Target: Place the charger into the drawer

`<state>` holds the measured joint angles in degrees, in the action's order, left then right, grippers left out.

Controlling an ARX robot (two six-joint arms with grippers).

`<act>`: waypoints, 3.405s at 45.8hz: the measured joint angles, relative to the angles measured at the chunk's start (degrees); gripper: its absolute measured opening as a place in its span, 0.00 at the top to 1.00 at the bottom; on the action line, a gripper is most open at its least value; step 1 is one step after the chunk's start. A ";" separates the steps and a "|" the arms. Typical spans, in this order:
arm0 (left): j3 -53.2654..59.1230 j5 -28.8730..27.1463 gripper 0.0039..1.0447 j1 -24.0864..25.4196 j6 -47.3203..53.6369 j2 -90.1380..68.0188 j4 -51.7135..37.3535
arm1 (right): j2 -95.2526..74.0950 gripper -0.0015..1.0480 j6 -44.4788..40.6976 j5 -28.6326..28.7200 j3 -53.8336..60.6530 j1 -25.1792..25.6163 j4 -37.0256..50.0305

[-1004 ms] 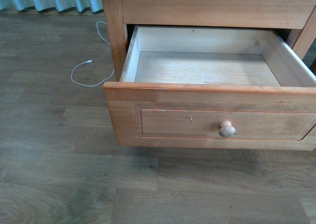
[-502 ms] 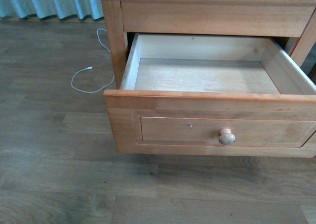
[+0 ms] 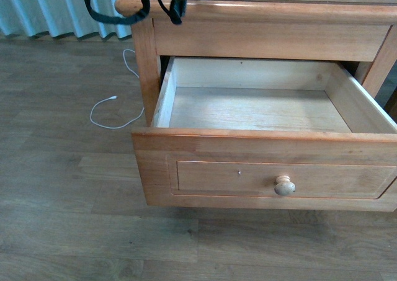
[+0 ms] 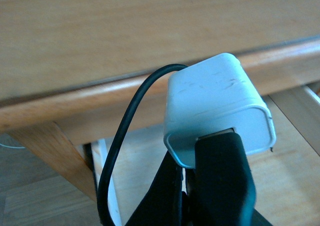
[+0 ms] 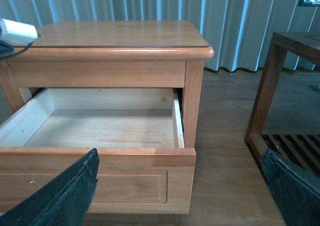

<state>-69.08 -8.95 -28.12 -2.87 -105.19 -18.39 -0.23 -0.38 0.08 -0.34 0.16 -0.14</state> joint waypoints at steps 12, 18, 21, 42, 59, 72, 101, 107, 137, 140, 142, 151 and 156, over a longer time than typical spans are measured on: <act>-1.49 0.39 0.96 -1.81 0.26 -5.46 1.62 | 0.00 0.08 0.00 0.00 0.00 0.00 0.00; -5.75 0.37 0.96 -2.32 -0.39 -11.98 3.06 | 0.00 0.08 0.00 0.00 0.00 0.00 0.00; -8.07 0.42 0.96 -2.69 -0.79 -14.78 3.80 | 0.00 0.08 0.00 -0.02 0.00 0.00 0.00; -20.26 -0.55 0.69 -5.86 -2.08 -28.06 8.48 | 0.00 0.08 0.00 0.00 0.00 0.00 0.00; -12.04 -7.39 0.20 -4.94 -1.46 -18.78 4.37 | 0.00 0.08 0.00 0.00 0.00 0.00 0.00; -0.61 -12.63 0.06 -2.29 -1.70 -2.78 0.28 | 0.00 0.08 0.00 0.00 0.00 0.00 0.00; 32.59 -33.42 0.06 -0.76 2.10 47.93 1.86 | 0.00 0.08 0.00 0.00 0.00 0.00 0.00; 36.76 -41.29 0.06 -3.76 0.00 60.15 8.31 | 0.00 0.08 0.00 0.00 0.00 0.00 0.00; 54.25 -5.84 0.72 12.46 2.23 83.82 12.41 | 0.00 0.08 0.00 0.00 0.00 0.00 0.00; 55.91 -4.22 0.82 14.34 2.29 85.33 12.31 | 0.00 0.08 0.00 0.02 0.00 0.00 0.00; 57.07 -3.08 0.91 15.76 2.38 86.44 12.15 | 0.00 0.08 0.00 0.00 0.00 -0.02 0.00; 61.64 5.42 0.96 22.67 2.47 91.10 12.00 | 0.00 0.08 0.00 0.00 0.00 0.00 0.00; 62.88 8.13 0.96 27.36 2.49 92.63 12.02 | 0.00 0.08 0.00 0.00 0.00 -0.02 0.00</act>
<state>-6.20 -0.82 -0.75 -0.38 -12.56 -6.37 -0.23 -0.38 0.08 -0.34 0.14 -0.14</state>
